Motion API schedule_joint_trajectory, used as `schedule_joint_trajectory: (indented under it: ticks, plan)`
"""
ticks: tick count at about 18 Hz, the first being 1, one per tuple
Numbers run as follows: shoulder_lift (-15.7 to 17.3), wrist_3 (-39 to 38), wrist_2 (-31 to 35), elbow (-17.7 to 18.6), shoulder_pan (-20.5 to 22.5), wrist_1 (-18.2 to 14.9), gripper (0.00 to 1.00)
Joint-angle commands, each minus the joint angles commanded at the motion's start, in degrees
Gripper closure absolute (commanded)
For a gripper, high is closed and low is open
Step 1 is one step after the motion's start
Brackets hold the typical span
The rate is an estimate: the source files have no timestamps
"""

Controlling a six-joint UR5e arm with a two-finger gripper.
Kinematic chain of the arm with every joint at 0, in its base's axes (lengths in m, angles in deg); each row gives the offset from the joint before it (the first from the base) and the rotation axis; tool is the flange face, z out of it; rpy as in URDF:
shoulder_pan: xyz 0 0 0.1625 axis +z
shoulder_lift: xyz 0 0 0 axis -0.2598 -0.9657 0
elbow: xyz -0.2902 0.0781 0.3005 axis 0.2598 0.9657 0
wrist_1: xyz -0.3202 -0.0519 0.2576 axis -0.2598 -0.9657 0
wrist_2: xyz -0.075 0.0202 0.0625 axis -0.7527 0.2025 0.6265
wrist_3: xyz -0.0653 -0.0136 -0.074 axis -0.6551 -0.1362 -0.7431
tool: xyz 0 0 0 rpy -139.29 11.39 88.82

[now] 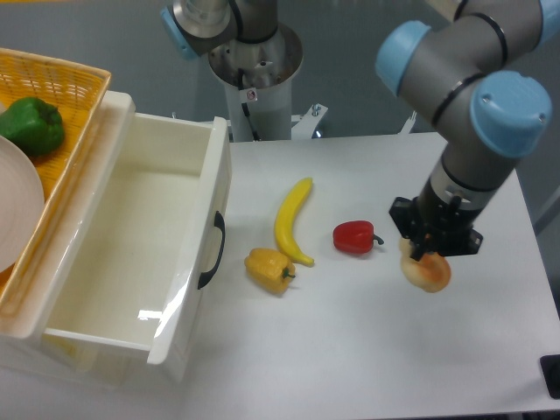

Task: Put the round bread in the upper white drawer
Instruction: 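Lift the held round bread bun with the gripper, then carry the bread bun over the open white drawer and lower it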

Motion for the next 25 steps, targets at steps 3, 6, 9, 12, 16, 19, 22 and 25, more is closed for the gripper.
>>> schedule_joint_trajectory:
  ticks: [3, 6, 9, 12, 16, 19, 22, 25]
  plan:
    - [3.8, -3.9, -3.7, 2.1, -1.7, 1.1, 1.0]
    - [6.9, -7.0, -6.0, 4.3, -3.4, 1.6, 1.0]
    - [10.6, -9.3, -9.4, 6.8, -4.7, 1.8, 1.0]
    - [13.3, -11.2, -14.3, 7.6, -5.9, 1.8, 1.0]
    - [15.3, -13.6, -14.7, 7.7, -11.4, 1.8, 1.0]
    - [15.4, -15.0, -14.4, 7.7, -16.1, 1.8, 1.0]
    - [15.4, -16.2, -13.8, 8.5, -19.8, 1.9, 0.99]
    - [15.4, -16.0, -13.7, 10.4, -22.1, 2.8, 0.99]
